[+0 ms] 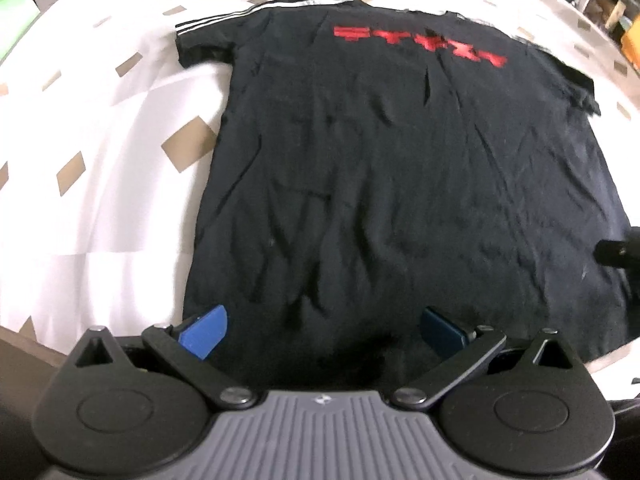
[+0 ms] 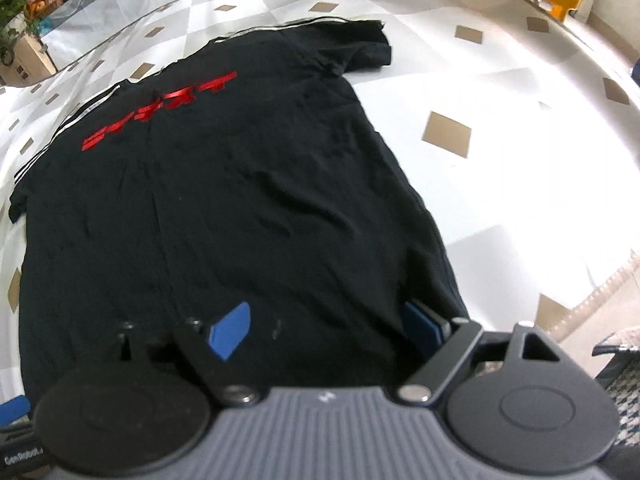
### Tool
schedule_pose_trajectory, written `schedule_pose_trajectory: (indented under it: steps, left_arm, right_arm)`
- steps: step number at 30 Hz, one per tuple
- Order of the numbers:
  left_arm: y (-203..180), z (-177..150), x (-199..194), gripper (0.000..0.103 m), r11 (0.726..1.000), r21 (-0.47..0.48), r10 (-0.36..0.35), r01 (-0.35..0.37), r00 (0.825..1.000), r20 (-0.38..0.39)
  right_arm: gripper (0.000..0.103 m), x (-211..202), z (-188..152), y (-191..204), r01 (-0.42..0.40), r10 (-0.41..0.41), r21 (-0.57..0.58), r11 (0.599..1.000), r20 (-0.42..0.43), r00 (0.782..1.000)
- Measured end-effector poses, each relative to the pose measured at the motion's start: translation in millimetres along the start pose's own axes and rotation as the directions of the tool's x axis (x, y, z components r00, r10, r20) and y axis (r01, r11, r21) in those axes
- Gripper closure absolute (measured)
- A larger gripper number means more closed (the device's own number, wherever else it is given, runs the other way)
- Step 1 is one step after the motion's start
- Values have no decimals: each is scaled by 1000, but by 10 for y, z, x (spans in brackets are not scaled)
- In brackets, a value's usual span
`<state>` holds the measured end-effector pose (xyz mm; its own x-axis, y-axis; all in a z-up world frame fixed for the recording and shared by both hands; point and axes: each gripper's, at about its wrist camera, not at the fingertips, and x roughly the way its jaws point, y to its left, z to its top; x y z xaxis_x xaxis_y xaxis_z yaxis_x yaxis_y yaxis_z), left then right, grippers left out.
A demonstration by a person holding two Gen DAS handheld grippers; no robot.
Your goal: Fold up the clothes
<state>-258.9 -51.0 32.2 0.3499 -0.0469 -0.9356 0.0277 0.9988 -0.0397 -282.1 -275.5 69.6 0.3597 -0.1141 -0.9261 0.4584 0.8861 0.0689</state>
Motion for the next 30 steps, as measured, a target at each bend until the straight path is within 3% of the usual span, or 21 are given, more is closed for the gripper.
schedule_pose_trajectory:
  steps: [7, 12, 20, 26, 30]
  left_arm:
    - [-52, 188, 12, 0, 998, -58, -31, 31, 999, -13]
    - [-201, 344, -34, 0, 999, 15, -33, 34, 999, -16]
    - [-283, 641, -59, 0, 994, 97, -47, 48, 999, -13]
    - [-334, 910, -49, 0, 988, 147, -47, 44, 999, 15]
    - [-372, 1115, 0, 0, 984, 172, -55, 48, 998, 32]
  right_arm:
    - [19, 32, 289, 136, -42, 41, -93, 995, -10, 999]
    - [19, 25, 443, 215, -52, 49, -173, 984, -24, 999]
    - [16, 40, 725, 264, -158, 149, -294, 943, -53, 987]
    - [16, 226, 930, 160, -154, 145, -231, 961, -57, 988]
    - [16, 223, 1068, 183, -133, 135, -240, 962, -9, 991]
